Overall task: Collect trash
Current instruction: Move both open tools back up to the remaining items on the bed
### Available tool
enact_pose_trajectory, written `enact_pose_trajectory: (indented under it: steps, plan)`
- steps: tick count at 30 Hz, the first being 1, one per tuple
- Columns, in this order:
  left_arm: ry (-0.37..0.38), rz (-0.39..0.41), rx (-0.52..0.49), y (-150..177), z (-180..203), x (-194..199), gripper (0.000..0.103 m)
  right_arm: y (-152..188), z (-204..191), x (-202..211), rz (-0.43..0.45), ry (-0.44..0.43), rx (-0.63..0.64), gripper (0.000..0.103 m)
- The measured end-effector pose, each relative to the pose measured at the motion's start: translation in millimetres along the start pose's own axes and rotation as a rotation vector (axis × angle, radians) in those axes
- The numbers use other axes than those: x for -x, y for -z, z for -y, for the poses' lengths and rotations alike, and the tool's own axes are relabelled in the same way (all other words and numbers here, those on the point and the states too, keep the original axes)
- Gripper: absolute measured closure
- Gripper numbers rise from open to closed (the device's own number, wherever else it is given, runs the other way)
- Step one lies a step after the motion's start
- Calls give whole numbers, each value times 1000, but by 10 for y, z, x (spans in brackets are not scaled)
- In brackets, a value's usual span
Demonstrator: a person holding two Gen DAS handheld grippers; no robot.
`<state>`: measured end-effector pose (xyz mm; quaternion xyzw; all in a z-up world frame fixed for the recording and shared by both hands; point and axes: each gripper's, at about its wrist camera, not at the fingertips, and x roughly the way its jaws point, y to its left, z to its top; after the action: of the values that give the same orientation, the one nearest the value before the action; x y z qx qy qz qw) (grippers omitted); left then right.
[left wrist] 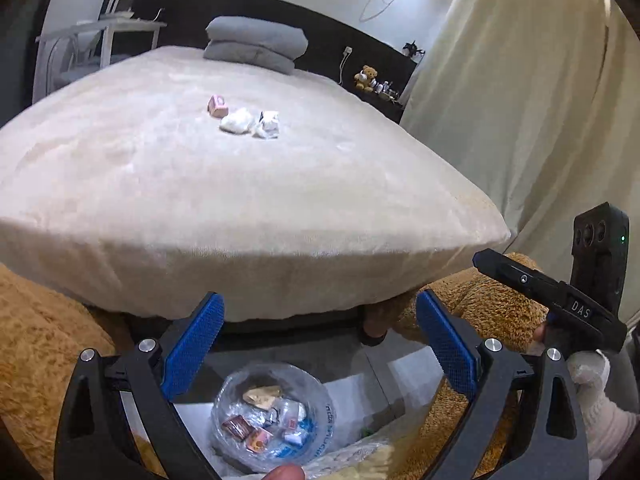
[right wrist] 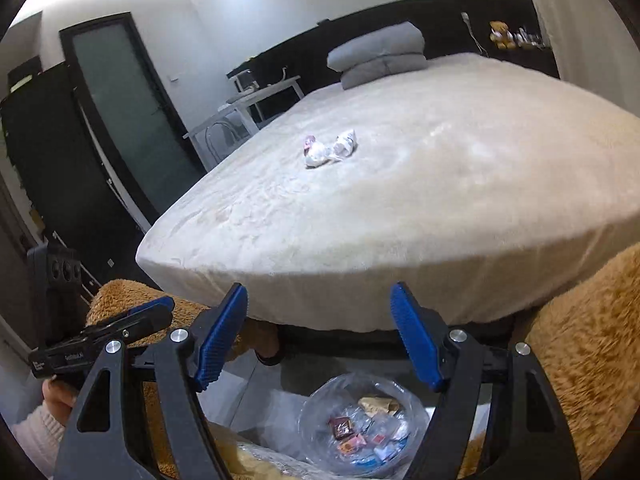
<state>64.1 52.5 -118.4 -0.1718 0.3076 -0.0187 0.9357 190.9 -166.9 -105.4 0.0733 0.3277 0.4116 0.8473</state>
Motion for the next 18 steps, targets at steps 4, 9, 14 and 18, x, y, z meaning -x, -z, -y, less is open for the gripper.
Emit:
enact_pose_trajectory:
  steps: [4,9,14,18]
  plan:
    - [-14,15,-59,-224,110,-5,9,-230,25,95,47,6,0,29]
    - [-30,41,-126,-479,175,-38,9,-454,206,11,48,-2,-28,29]
    - [3,35,-101,-750,36,-203,9,-685,250,-228,20,-10,-1,29]
    - [53,19,-42,-957,-155,-392,9,-888,262,-418,30,-13,7,20]
